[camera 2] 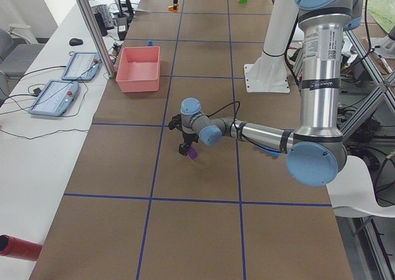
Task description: Put all blocks into box
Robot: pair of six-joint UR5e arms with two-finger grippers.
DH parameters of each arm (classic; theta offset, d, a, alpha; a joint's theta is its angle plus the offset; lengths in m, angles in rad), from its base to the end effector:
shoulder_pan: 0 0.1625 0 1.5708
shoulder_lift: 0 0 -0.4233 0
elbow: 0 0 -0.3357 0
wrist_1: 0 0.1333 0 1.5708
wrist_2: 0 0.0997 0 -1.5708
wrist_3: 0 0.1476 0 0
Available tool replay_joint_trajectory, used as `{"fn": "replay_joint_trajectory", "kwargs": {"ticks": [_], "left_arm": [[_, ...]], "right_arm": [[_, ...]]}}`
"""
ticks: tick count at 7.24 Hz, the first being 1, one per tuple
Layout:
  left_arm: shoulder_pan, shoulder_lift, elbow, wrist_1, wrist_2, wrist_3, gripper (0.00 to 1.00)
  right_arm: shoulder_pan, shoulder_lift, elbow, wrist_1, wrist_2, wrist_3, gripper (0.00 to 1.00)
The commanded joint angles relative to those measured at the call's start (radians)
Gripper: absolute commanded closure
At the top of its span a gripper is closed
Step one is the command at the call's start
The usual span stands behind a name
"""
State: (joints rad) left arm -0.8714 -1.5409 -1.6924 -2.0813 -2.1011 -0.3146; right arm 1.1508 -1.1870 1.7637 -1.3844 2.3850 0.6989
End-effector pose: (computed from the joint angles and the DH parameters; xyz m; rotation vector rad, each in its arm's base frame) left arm 0.2615 -0.4019 0.6033 0.2673 0.7430 0.5244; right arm -0.2136 -0.5420 0.3763 0.1986 -1.0329 -0.0577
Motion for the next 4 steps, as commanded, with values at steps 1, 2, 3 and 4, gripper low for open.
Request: {"fn": "replay_joint_trajectory", "kwargs": {"ticks": [1, 2, 3, 4], "left_arm": [[0.015, -0.014, 0.026, 0.003, 0.001, 0.005, 0.26], [0.017, -0.021, 0.039, 0.003, 0.001, 0.005, 0.58], [0.022, -0.021, 0.039, 0.003, 0.003, 0.005, 0.92], [0.020, -0.019, 0.031, 0.004, -0.008, -0.001, 1.00]], "right_arm": [[-0.049, 0.107, -0.058, -0.001, -0.039, 0.091, 1.00], [-0.065, 0.154, -0.102, -0.001, -0.058, 0.094, 1.00], [-0.069, 0.226, -0.171, -0.001, -0.070, 0.094, 1.00], [-0.080, 0.280, -0.211, -0.001, -0.081, 0.096, 1.00]]}}
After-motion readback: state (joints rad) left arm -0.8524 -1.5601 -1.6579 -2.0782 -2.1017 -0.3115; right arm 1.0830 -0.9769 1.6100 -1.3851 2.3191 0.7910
